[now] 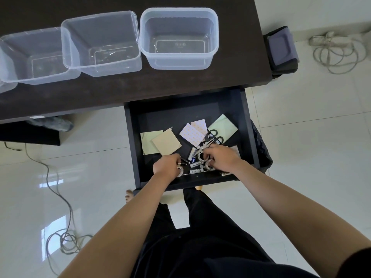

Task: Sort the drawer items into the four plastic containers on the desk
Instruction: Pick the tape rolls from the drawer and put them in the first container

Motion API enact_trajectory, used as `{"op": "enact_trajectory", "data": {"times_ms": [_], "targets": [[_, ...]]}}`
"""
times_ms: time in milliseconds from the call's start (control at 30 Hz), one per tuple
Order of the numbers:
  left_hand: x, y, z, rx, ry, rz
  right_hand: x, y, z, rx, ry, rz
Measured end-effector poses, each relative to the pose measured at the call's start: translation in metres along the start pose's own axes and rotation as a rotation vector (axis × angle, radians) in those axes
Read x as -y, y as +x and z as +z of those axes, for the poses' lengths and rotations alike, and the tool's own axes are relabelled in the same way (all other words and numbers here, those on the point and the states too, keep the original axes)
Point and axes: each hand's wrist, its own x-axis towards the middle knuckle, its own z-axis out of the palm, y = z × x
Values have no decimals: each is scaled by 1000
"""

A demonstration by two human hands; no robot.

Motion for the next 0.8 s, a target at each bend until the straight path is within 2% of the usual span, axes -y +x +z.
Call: {"op": "enact_trajectory", "data": {"times_ms": [133,400,533,633,800], "targets": [[-1,3,3,-6,119,23,0,0,1,-8,11,5],[5,9,2,-41,164,91,-1,1,1,-3,5,24],[5,5,1,-146,72,165,1,0,0,-4,17,31],[3,1,-2,-160,13,193,2,-2,-2,-7,30,29],[-3,-12,-14,-154,-269,157,7,-11,-6,-70,162,37]]}}
